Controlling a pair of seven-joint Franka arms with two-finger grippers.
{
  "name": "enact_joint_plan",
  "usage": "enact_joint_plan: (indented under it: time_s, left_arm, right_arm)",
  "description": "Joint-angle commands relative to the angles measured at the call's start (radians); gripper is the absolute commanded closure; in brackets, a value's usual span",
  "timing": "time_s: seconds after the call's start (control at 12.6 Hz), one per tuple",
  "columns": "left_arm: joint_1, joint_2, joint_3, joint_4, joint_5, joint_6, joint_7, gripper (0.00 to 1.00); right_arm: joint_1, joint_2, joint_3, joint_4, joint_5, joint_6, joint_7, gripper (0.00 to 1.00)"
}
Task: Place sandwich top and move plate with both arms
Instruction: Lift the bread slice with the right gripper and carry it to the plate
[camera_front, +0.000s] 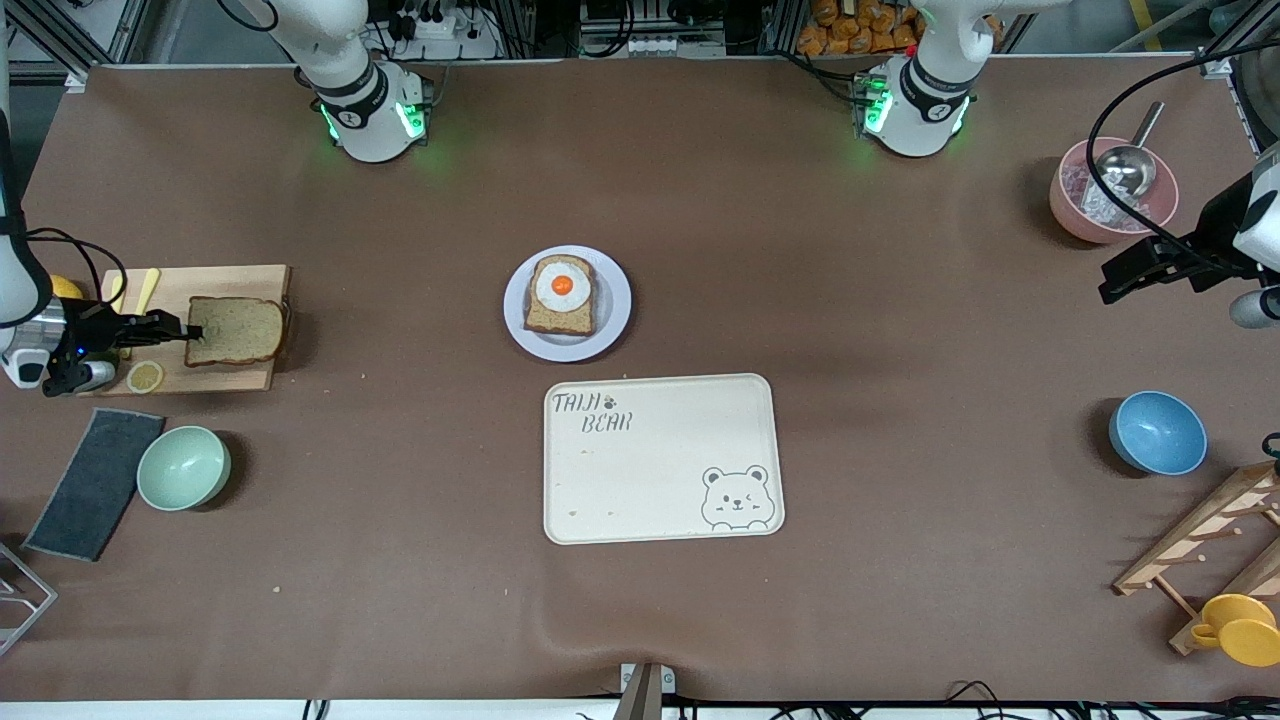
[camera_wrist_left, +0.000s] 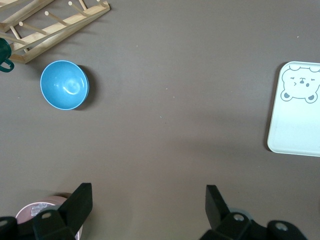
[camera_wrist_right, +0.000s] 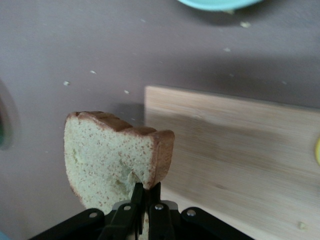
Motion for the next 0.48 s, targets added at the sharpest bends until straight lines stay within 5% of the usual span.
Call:
enact_joint_plan:
  time_s: [0.0, 0.32, 0.4]
  left_arm:
    - [0.006, 0.006, -0.003, 0.017, -0.005, -0.004, 0.017, 0.00]
    - [0.003, 0.006, -0.003, 0.018, -0.002, -0.004, 0.011, 0.00]
    - [0.002, 0.007, -0.003, 0.018, -0.002, -0.004, 0.009, 0.00]
  right_arm:
    - [0.085, -0.055, -0.001, -0.005, 0.012, -0.076, 0.067, 1.00]
    - [0.312, -0.130, 0.016, -0.009, 0.023, -0.139, 0.358, 1.00]
    - [0.352, -0.130, 0.019, -0.011, 0.085, -0.136, 0.386, 1.00]
